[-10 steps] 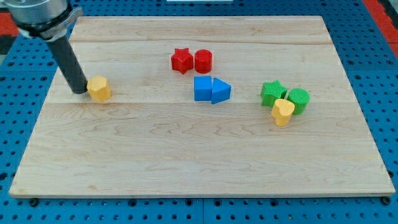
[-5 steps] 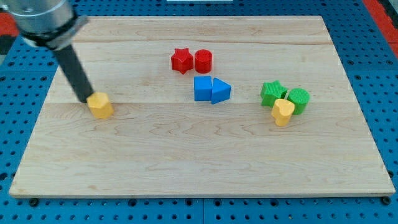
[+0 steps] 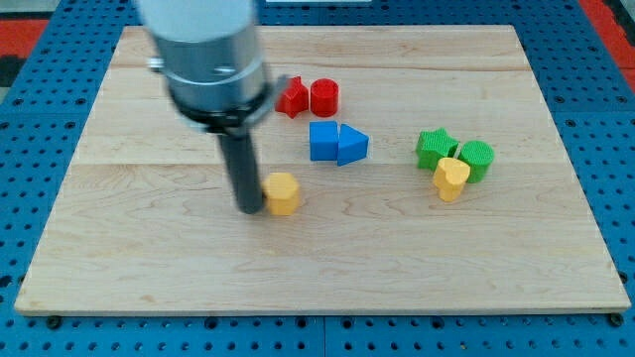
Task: Push the yellow hexagon into the yellow heart
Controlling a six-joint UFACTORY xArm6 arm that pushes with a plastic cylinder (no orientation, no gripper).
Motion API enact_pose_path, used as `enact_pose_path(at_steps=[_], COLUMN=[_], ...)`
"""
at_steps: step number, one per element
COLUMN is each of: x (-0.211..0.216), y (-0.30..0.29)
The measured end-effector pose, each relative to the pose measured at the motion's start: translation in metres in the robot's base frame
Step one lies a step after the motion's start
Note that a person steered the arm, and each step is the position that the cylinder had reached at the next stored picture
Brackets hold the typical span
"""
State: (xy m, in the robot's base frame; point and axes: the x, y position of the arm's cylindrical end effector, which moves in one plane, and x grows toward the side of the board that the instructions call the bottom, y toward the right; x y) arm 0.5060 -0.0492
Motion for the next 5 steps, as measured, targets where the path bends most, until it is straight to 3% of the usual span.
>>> enact_pose_path(at_steps=[1, 4, 5], x=[-0.006, -0.037, -0.042], y=[0.045, 0.041, 0.089])
